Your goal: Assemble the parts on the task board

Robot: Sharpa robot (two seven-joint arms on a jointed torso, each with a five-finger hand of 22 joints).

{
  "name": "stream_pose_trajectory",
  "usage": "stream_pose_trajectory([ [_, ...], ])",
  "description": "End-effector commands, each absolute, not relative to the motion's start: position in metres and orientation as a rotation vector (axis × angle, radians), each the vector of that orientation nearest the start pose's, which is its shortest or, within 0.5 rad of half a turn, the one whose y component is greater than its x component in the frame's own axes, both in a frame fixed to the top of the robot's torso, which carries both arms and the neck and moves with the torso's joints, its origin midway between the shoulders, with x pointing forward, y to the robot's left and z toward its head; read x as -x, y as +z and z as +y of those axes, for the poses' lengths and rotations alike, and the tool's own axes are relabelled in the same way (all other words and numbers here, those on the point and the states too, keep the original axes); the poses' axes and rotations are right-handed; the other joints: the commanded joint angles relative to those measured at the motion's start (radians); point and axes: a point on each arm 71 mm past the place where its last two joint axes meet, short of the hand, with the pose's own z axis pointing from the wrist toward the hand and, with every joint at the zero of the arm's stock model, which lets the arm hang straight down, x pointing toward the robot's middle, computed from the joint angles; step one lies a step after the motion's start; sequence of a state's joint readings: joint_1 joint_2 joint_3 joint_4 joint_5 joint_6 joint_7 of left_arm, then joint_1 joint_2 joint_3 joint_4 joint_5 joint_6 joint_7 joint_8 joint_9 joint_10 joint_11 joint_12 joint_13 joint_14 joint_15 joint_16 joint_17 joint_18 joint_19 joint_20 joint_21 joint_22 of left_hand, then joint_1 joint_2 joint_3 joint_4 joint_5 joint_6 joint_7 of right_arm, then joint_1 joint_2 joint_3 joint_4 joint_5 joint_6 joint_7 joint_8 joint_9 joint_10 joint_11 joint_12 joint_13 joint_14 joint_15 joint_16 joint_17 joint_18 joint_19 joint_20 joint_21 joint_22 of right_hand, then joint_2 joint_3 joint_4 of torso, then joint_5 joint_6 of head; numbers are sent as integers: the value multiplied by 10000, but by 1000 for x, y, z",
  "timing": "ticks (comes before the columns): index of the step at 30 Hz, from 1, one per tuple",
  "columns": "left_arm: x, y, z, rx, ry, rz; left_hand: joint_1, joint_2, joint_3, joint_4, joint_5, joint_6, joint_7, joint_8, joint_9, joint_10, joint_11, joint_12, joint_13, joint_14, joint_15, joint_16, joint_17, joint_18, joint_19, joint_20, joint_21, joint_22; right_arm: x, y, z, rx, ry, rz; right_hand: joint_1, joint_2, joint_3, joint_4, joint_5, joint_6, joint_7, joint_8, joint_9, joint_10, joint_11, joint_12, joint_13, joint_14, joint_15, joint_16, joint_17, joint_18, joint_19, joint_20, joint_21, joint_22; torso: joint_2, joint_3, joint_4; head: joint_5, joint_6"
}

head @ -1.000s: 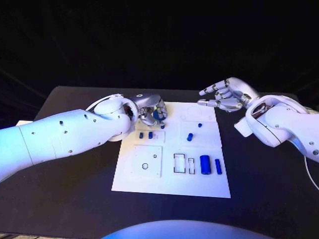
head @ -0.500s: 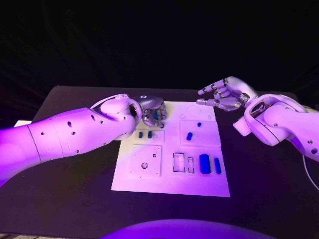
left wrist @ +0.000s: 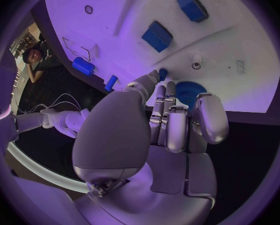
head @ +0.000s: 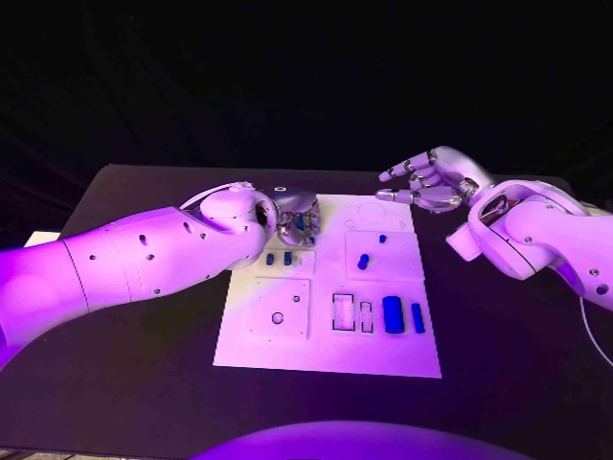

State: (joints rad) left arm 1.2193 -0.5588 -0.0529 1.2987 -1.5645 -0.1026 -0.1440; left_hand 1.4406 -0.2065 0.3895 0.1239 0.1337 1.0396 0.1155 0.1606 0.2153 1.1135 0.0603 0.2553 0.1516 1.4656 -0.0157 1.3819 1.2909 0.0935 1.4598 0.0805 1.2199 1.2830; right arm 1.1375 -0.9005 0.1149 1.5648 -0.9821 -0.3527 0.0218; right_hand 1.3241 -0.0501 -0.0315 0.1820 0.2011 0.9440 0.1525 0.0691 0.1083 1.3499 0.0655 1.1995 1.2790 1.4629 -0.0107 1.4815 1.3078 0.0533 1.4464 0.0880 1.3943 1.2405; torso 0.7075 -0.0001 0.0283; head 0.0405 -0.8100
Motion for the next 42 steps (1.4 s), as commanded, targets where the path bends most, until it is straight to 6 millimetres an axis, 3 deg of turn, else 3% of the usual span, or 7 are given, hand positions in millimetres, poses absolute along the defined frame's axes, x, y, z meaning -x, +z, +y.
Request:
stream_pose_trajectory([
  [1, -516, -206, 112, -4042, -5642, 18274, 19, 113, 76, 1, -5, 85, 17, -62, -18, 106, -12, -43, -21, 506, -64, -31, -21, -163, 51, -4, 65, 26, -487, -152, -219, -3139, 9953, 16070, -42, 96, -66, 21, 50, 73, -6, 7, 16, 10, -16, 26, -8, 748, -41, -43, 1210, 134, -50, -13, -47, -2, 1, 2, 6, -4, -20],
  [30, -519, -218, 111, -4144, -5158, 19003, 254, 271, 825, -452, 0, 428, 37, -220, -229, 596, -41, -425, -244, 499, -87, 15, -125, -193, 36, -25, 265, 278, -487, -152, -218, -3124, 9971, 16088, -42, 96, -66, 21, 50, 73, -6, 7, 16, 10, -16, 26, -8, 748, -41, -43, 1210, 134, -50, -13, -47, -2, -7, -2, 14, -61, -88],
  [42, -516, -209, 109, -3746, -6133, 18030, 285, 436, 1312, -856, -17, 842, 111, -222, -274, 1040, -44, -617, -225, 499, -102, 59, -177, -256, 117, -50, 584, 580, -487, -152, -217, -3104, 10004, 16081, -25, 113, -74, 14, 58, 80, -9, 10, 17, 28, -18, 55, 12, 749, -42, -43, 1212, 133, -47, -14, -46, 3, -4, -3, 1, -52, -76],
])
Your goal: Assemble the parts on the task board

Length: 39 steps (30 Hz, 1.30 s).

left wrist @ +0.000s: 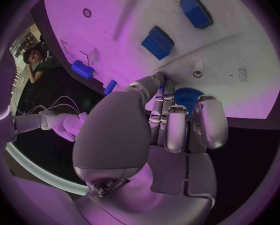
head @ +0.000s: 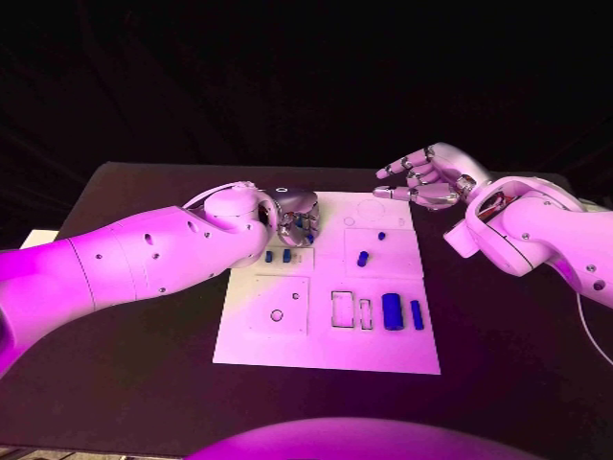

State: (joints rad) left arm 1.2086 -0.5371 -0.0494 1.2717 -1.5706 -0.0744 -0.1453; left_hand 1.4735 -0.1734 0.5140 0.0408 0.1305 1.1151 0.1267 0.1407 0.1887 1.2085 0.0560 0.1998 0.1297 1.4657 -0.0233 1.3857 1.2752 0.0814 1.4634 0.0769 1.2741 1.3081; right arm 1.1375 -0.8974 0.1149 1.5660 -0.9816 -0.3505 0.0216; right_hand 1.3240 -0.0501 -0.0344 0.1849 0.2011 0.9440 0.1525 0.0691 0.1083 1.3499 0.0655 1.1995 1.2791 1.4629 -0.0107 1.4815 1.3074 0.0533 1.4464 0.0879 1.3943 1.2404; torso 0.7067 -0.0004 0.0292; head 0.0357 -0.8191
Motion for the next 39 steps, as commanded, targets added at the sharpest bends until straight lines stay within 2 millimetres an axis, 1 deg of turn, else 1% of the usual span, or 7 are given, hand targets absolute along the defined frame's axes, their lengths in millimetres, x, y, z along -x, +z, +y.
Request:
stream_pose_trajectory([
  [1, -516, -208, 110, -3668, -6226, 17932, -52, 104, 91, -48, 15, 107, 5, -29, -12, 112, 1, -82, -6, 497, -23, 18, -32, -137, 85, -12, 55, 342, -487, -152, -217, -3104, 10003, 16079, -24, 113, -45, -14, 58, 80, -9, 10, 17, 28, -18, 56, 11, 749, -42, -43, 1216, 133, -47, -14, -46, 3, 5, 0, -6, -9, 4],
  [11, -510, -191, 125, -2889, -6864, 17357, -97, 75, 195, -162, 13, 174, 16, -72, -38, 203, 5, -182, -6, 492, -18, 18, -69, -143, 94, -7, 96, 388, -487, -152, -219, -3116, 9975, 16074, -24, 113, -45, -14, 58, 80, -9, 10, 17, 28, -18, 56, 11, 749, -42, -43, 1216, 133, -47, -14, -46, 3, -7, 10, 16, -4, 59],
  [18, -507, -181, 145, -2259, -6921, 17533, -167, 49, 208, -179, 5, 196, 19, -93, -50, 230, 10, -229, -7, 490, -13, 21, -80, -144, 92, -3, 101, 398, -487, -152, -220, -3133, 9947, 16072, -24, 113, -45, -14, 58, 80, -9, 10, 17, 28, -18, 56, 11, 749, -42, -43, 1216, 133, -47, -14, -46, 3, -12, 18, 14, 46, 83],
  [23, -507, -182, 160, -2022, -6616, 17803, -230, 31, 206, -185, -2, 212, 14, -110, -59, 250, 9, -266, -6, 485, -12, 14, -104, -141, 85, 1, 91, 396, -487, -152, -221, -3150, 9917, 16066, -24, 113, -45, -14, 58, 80, -9, 10, 17, 28, -18, 56, 11, 749, -42, -43, 1216, 133, -47, -14, -46, 3, 10, 0, 20, 46, 88],
  [30, -510, -185, 174, -1855, -6218, 18137, -278, 17, 203, -189, -7, 223, 8, -124, -66, 264, 6, -296, -6, 479, -11, 5, -127, -141, 81, 3, 89, 399, -487, -152, -222, -3161, 9898, 16061, -24, 113, -45, -14, 58, 80, -9, 10, 17, 28, -18, 56, 11, 749, -42, -43, 1216, 133, -47, -14, -46, 3, -2, -4, 30, 62, 73],
  [33, -511, -187, 177, -1881, -6126, 18309, -384, -14, 186, -182, -14, 224, 2, -162, -85, 272, 2, -364, -11, 473, -9, 2, -148, -135, 68, 6, 68, 391, -487, -152, -222, -3159, 9900, 16062, -24, 113, -45, -14, 58, 80, -9, 10, 17, 28, -18, 56, 11, 749, -42, -43, 1216, 133, -47, -14, -46, 3, 3, -5, 0, 112, 72],
  [39, -513, -192, 180, -1931, -5985, 18468, -406, -9, 187, -181, -13, 233, -2, -169, -88, 283, 2, -380, -9, 471, -11, 1, -154, -133, 64, 7, 62, 389, -488, -153, -222, -3159, 9897, 16062, -24, 113, -45, -14, 58, 80, -9, 10, 17, 28, -18, 56, 11, 749, -42, -43, 1216, 133, -47, -14, -46, 3, 9, -15, -18, 92, 62],
])
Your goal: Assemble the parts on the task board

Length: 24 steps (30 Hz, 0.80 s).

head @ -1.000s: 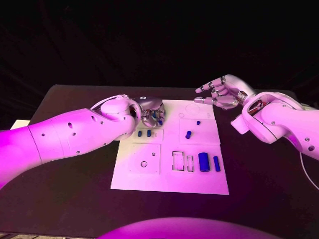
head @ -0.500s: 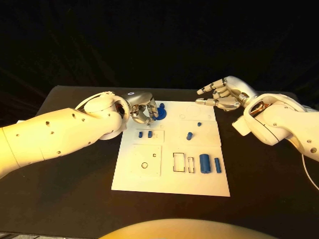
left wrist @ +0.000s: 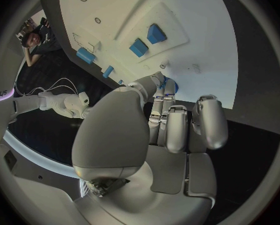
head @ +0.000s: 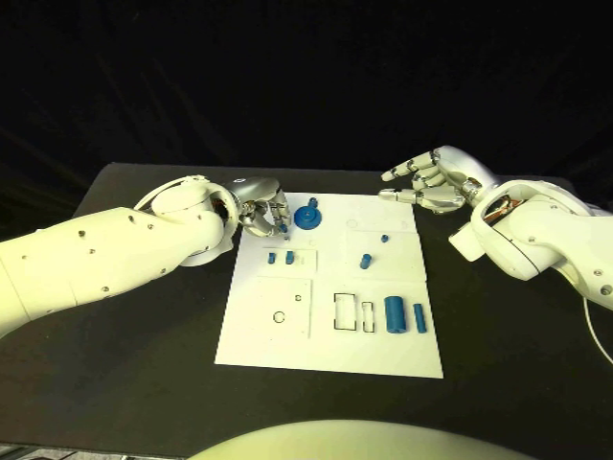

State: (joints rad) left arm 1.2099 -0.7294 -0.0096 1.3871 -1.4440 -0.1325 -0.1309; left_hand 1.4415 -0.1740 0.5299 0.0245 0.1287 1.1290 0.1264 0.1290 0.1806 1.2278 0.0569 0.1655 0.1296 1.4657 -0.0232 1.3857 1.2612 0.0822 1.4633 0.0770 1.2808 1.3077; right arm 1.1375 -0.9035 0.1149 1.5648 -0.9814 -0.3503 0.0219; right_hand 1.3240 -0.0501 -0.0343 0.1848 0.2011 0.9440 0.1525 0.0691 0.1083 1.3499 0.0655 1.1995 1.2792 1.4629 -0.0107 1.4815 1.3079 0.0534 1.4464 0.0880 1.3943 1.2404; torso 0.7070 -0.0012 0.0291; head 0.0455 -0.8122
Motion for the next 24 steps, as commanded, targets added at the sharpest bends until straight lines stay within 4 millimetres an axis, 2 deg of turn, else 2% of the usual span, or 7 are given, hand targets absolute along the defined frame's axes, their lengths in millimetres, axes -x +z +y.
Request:
stream_pose_trajectory([
  [1, -513, -193, 180, -1935, -5977, 18480, -86, -3, 29, -19, 5, 95, 1, -51, -7, 91, -7, -38, -9, 471, -11, 1, -15, -141, 65, 6, -4, 393, -488, -153, -222, -3159, 9897, 16063, -24, 113, -46, -14, 58, 80, -8, 10, 17, 28, -18, 56, 10, 749, -42, -43, 1210, 133, -47, -14, -46, 3, 3, 3, -10, -8, -12],
  [5, -514, -195, 178, -2001, -5954, 18533, -86, -3, 29, -19, 5, 95, 1, -51, -7, 91, -7, -38, -9, 471, -11, 1, -15, -141, 65, 6, -4, 393, -488, -153, -222, -3158, 9900, 16059, -24, 113, -46, -14, 58, 80, -8, 10, 17, 28, -18, 56, 10, 749, -42, -43, 1210, 133, -47, -14, -46, 3, 4, 17, 1, 8, -27],
  [11, -514, -197, 175, -2130, -5904, 18620, -87, 4, 36, -27, 8, 104, -4, -54, -8, 103, -12, -46, -7, 468, -13, -5, -28, -137, 58, 6, -21, 382, -488, -153, -221, -3151, 9913, 16059, -24, 113, -46, -14, 58, 80, -8, 10, 17, 28, -18, 56, 10, 749, -42, -43, 1210, 133, -47, -14, -46, 3, 2, 7, -10, 37, -38],
  [16, -514, -198, 174, -2197, -5873, 18714, -86, 6, 39, -32, 9, 108, -7, -55, -9, 110, -14, -49, -5, 468, -15, -1, -23, -135, 54, 6, -30, 376, -488, -153, -221, -3153, 9908, 16059, -24, 113, -46, -14, 58, 80, -8, 10, 17, 28, -18, 56, 10, 749, -42, -43, 1210, 133, -47, -14, -46, 3, -1, 14, -10, 32, -44],
  [24, -514, -200, 171, -2332, -5869, 18919, -86, 8, 41, -37, 9, 113, -9, -56, -9, 116, -16, -52, -4, 469, -16, 4, -17, -135, 54, 6, -29, 377, -488, -153, -221, -3151, 9913, 16057, -11, 125, -64, -19, 61, 87, -10, 11, 18, 30, -20, 57, 8, 748, -45, -50, 1205, 134, -47, -16, -51, -4, 2, 9, 6, 24, -63],
])
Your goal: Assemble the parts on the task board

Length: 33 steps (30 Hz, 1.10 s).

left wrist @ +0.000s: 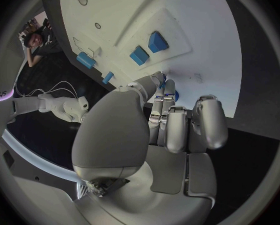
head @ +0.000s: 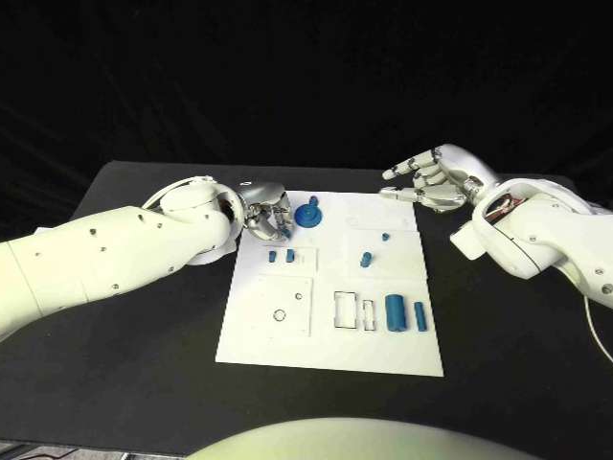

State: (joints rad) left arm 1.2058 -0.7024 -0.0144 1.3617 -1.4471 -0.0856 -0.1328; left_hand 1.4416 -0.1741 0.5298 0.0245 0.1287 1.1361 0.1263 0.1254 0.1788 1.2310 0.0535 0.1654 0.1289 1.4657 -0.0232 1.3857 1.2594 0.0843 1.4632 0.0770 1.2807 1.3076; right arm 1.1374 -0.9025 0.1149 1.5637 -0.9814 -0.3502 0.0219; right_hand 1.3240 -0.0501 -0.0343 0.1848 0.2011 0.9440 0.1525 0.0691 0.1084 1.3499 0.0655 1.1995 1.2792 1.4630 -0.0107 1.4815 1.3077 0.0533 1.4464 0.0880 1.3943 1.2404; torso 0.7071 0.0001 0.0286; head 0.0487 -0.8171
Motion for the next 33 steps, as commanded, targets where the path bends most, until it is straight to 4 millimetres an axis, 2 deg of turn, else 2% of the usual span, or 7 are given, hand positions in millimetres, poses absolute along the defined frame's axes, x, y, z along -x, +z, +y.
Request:
stream_pose_trajectory([
  [1, -514, -200, 170, -2343, -5861, 18949, -87, 9, 42, -37, 9, 42, -8, -21, 8, 83, 18, -51, 3, 469, -17, 4, 2, -156, 54, 5, -29, 379, -488, -153, -221, -3150, 9915, 16058, -10, 126, -66, -19, 62, 88, -11, 11, 17, 30, -20, 58, 8, 748, -45, -51, 1206, 135, -47, -16, -52, -5, 1, -5, 11, -8, -14],
  [4, -514, -201, 170, -2368, -5809, 19048, -87, 9, 43, -41, 8, 43, -10, -23, 7, 85, 17, -55, 4, 471, -17, 12, 16, -155, 53, 5, -31, 378, -488, -153, -221, -3149, 9917, 16059, -10, 126, -66, -19, 62, 88, -11, 11, 17, 30, -20, 58, 8, 748, -45, -51, 1206, 135, -47, -16, -52, -5, -1, -3, -7, 21, -18],
  [11, -514, -203, 170, -2375, -5691, 19199, -106, 7, 39, -41, -2, 44, -7, -30, 4, 84, 21, -70, 4, 475, -17, 29, 41, -153, 46, 5, -43, 371, -488, -153, -221, -3150, 9914, 16059, -10, 126, -66, -19, 62, 88, -11, 11, 17, 30, -20, 58, 8, 748, -45, -51, 1206, 135, -47, -16, -52, -5, -1, 1, 6, 22, -29],
  [21, -516, -205, 167, -2379, -5569, 19340, -116, 8, 38, -43, -6, 42, -4, -37, 0, 82, 22, -81, 4, 481, -16, 52, 77, -150, 39, 5, -57, 363, -488, -153, -221, -3141, 9927, 16062, -10, 126, -66, -19, 62, 88, -11, 11, 17, 30, -20, 58, 8, 748, -45, -51, 1206, 135, -47, -16, -52, -5, 4, -7, -15, 40, -39],
  [27, -517, -206, 169, -2344, -5436, 19326, -116, 10, 39, -44, -6, 42, -3, -39, 0, 83, 22, -83, 4, 480, -16, 49, 72, -148, 36, 5, -66, 356, -488, -153, -221, -3142, 9922, 16069, -10, 126, -66, -19, 62, 88, -11, 11, 17, 30, -20, 58, 8, 748, -45, -51, 1206, 135, -47, -16, -52, -5, -4, 1, 6, 31, -41],
  [33, -517, -206, 170, -2325, -5418, 19292, -113, 18, 44, -51, -7, 45, -2, -42, -2, 88, 20, -87, 6, 480, -17, 55, 79, -150, 38, 5, -55, 366, -488, -153, -221, -3141, 9916, 16086, -6, 132, -75, -21, 63, 90, -11, 11, 17, 26, -21, 51, 1, 747, -46, -55, 1201, 135, -47, -17, -53, -6, -2, -9, 4, 32, -51],
])
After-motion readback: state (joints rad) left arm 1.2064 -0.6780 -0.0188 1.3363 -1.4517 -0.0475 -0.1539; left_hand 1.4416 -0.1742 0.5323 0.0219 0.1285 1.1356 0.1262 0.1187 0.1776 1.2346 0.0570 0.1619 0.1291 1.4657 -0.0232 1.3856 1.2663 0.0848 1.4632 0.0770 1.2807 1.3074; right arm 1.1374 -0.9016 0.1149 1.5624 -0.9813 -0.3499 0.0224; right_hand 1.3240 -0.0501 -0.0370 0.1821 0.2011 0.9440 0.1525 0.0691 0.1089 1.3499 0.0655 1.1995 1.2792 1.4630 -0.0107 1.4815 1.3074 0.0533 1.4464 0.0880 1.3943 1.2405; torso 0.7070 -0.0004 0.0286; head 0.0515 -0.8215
